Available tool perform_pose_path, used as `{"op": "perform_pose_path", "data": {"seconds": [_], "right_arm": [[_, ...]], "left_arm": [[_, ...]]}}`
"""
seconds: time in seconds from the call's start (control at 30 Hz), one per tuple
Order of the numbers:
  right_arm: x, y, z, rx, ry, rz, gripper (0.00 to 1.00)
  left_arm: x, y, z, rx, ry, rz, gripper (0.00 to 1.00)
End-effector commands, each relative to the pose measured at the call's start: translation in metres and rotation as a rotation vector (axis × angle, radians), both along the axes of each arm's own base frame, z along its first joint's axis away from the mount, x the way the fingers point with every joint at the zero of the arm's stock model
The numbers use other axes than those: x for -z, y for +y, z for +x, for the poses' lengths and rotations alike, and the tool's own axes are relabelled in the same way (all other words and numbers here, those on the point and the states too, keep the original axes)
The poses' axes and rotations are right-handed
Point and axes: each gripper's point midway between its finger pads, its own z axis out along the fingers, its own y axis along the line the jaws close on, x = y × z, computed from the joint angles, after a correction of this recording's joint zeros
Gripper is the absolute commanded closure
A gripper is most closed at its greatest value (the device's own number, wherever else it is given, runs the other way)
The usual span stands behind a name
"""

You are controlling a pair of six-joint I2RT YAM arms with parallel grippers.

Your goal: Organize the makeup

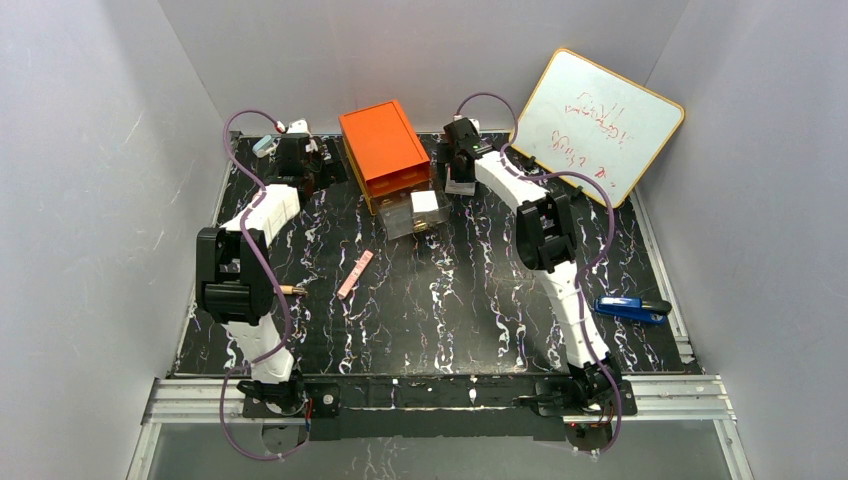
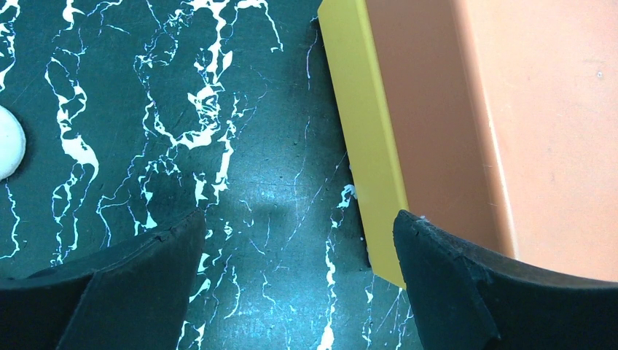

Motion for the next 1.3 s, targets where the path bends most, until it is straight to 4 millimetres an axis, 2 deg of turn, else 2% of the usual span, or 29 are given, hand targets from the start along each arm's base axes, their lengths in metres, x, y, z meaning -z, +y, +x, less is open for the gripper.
{"op": "perform_pose_path", "data": {"seconds": [0.0,0.4,0.53,0.57,0.6,0.73,0.77,0.87,0.93,1.1,1.17,1.27], "right_arm": [[0.063,-0.037,-0.051,0.016,0.272,-0.044,0.03],[0.065,-0.077,-0.070,0.073,0.321,-0.069,0.09],[0.067,-0.087,-0.077,0.084,0.333,-0.077,0.19],[0.067,-0.087,-0.079,0.084,0.336,-0.076,0.26],[0.067,-0.089,-0.080,0.085,0.337,-0.073,0.38],[0.060,-0.091,-0.078,0.092,0.322,-0.062,0.93],[0.057,-0.092,-0.076,0.095,0.314,-0.064,0.99],[0.035,-0.094,-0.068,0.100,0.265,-0.068,0.99],[0.011,-0.093,-0.059,0.099,0.208,-0.060,0.99],[-0.068,-0.086,-0.039,0.076,0.035,0.006,0.99],[-0.103,-0.084,-0.035,0.074,-0.031,0.033,0.99],[-0.142,-0.078,-0.036,0.056,-0.102,0.077,0.99]], "left_arm": [[-0.018,0.002,0.000,0.005,-0.029,0.002,0.02],[-0.023,0.001,-0.002,0.007,-0.034,-0.010,0.02],[-0.026,0.001,-0.003,0.008,-0.040,-0.014,0.01],[-0.027,0.000,-0.004,0.007,-0.042,-0.015,0.02],[-0.028,0.000,-0.004,0.008,-0.043,-0.016,0.02],[-0.030,0.000,-0.005,0.007,-0.047,-0.019,0.02],[-0.031,0.000,-0.005,0.006,-0.049,-0.020,0.02],[-0.034,0.000,-0.006,0.006,-0.055,-0.020,0.02],[-0.036,0.000,-0.006,0.007,-0.059,-0.022,0.02],[-0.039,-0.001,-0.007,0.008,-0.066,-0.029,0.01],[-0.041,-0.001,-0.007,0.008,-0.069,-0.033,0.02],[-0.043,-0.002,-0.007,0.010,-0.072,-0.041,0.02]]}}
